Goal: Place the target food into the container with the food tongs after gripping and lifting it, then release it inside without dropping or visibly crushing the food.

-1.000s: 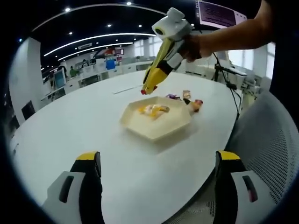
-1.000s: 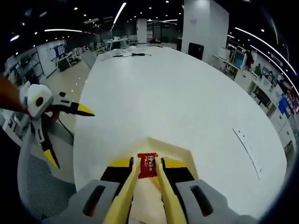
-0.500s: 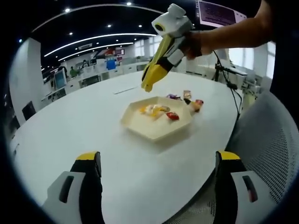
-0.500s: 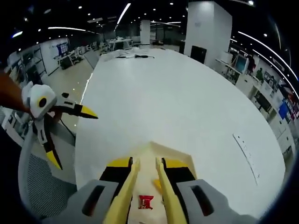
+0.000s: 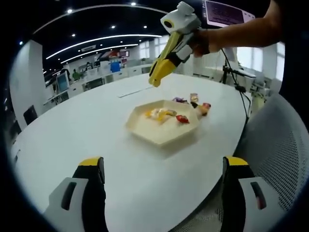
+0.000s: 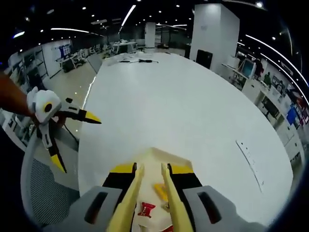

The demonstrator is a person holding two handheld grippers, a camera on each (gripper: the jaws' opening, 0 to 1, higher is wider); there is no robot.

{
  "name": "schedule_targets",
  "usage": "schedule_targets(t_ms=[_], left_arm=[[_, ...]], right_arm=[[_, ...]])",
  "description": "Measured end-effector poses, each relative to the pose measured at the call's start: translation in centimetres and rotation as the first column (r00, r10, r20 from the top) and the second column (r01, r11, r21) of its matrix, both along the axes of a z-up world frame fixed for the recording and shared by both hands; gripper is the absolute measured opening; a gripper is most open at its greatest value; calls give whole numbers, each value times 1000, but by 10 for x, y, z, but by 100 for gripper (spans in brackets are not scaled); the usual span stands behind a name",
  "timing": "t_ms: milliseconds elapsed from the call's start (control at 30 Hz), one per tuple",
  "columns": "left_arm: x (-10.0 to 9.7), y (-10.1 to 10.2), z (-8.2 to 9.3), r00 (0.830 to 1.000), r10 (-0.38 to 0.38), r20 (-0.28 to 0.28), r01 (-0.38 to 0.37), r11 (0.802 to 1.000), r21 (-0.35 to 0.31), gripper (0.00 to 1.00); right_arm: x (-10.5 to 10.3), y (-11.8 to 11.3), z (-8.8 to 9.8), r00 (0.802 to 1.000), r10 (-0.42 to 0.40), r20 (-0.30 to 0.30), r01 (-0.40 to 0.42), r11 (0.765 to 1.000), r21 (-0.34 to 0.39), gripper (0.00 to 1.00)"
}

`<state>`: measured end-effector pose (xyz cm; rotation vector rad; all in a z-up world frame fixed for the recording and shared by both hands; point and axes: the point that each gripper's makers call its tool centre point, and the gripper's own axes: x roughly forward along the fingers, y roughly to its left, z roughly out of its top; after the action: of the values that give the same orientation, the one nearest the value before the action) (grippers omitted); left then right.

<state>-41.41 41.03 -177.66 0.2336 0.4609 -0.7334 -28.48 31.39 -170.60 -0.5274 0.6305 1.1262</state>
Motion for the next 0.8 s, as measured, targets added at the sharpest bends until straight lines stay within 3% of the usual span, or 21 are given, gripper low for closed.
schedule_targets(t_ms=[600, 800], left_arm=[[-1, 0, -2, 1000, -8, -4, 8, 1000, 9, 98], [0, 0, -2, 1000, -5, -4, 5, 1000, 10, 98]], right_arm=[[2, -35, 8, 1000, 10, 15, -10, 1000, 7, 25], [4, -60, 7, 1000, -10, 16, 10, 1000, 8, 25]])
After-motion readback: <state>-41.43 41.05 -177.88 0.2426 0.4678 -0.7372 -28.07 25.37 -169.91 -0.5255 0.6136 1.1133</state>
